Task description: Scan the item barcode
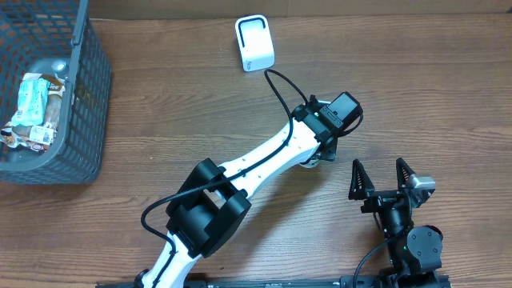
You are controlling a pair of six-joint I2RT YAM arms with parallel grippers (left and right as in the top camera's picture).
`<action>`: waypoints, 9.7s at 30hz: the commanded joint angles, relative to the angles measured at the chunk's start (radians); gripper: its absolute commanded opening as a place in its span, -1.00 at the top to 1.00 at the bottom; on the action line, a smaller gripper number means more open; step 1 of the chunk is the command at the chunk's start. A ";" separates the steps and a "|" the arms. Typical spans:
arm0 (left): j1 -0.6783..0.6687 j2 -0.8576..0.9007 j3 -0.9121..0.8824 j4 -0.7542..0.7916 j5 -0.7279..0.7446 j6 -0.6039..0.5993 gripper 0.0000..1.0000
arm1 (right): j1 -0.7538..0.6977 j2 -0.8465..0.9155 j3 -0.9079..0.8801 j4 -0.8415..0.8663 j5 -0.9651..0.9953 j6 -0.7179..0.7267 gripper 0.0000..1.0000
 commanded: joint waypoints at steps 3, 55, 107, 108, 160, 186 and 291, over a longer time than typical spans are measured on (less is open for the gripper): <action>-0.008 0.007 -0.004 -0.008 -0.023 -0.020 -0.16 | -0.003 -0.010 -0.011 0.003 -0.006 -0.005 -1.00; 0.323 -0.089 0.127 -0.171 0.769 0.467 -0.49 | -0.003 -0.010 -0.011 0.003 -0.006 -0.005 -1.00; 0.283 -0.076 -0.098 -0.062 0.716 0.483 0.50 | -0.003 -0.010 -0.011 0.003 -0.006 -0.005 -1.00; 0.284 -0.076 -0.096 -0.063 0.716 0.483 0.56 | -0.003 -0.010 -0.011 0.003 -0.006 -0.005 -1.00; 0.131 0.085 -0.077 -0.393 -0.526 0.039 0.91 | -0.003 -0.010 -0.011 0.003 -0.006 -0.005 -1.00; 0.131 0.126 0.072 -0.491 -0.473 0.039 0.24 | -0.003 -0.010 -0.011 0.003 -0.006 -0.005 -1.00; 0.126 0.017 -0.344 -0.230 -0.888 0.121 0.91 | -0.003 -0.010 -0.011 0.003 -0.006 -0.005 -1.00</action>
